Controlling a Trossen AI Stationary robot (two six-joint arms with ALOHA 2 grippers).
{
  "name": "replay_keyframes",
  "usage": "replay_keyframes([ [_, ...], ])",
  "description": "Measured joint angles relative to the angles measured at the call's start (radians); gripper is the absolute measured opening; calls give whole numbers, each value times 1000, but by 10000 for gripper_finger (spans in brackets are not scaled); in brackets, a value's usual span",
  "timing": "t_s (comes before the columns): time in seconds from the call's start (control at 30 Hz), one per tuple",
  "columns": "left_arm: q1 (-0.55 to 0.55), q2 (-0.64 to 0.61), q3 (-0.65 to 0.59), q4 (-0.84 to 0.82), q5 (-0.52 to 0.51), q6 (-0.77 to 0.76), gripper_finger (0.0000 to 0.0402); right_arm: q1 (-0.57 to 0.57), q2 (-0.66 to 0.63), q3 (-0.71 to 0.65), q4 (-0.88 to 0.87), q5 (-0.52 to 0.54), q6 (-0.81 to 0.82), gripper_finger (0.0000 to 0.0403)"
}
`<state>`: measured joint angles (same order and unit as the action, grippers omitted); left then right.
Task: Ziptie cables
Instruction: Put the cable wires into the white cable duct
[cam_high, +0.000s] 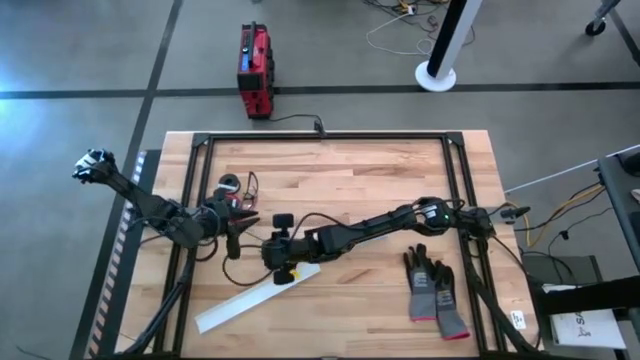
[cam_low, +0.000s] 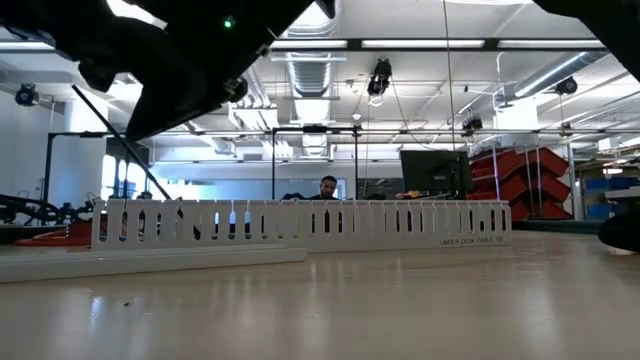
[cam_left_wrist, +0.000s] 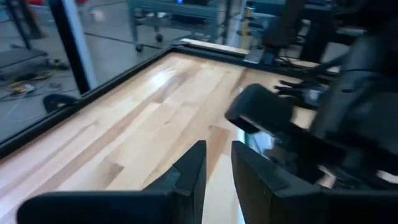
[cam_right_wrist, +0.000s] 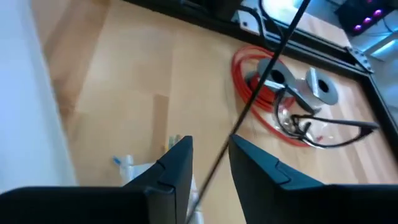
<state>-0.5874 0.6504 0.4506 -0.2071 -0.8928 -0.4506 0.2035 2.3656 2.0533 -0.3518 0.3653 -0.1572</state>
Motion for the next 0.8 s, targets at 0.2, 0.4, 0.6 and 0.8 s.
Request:
replay_keyframes([
  [0.2, 0, 63, -3, 6, -36, -63, 59, -46, 24, -2, 51, -5, 48, 76],
  [0.4, 0, 120, -3, 14, -70, -64, 59, -87, 25, -3, 82, -180, 135, 62],
  [0.6, 1, 122, 7, 15, -98, -57, 59, -89, 25, -3, 93, -209, 145, 61],
  [0.8, 1, 118, 8, 13, -101, -22, 59, -91, 25, -1, 88, -239, 166, 91],
])
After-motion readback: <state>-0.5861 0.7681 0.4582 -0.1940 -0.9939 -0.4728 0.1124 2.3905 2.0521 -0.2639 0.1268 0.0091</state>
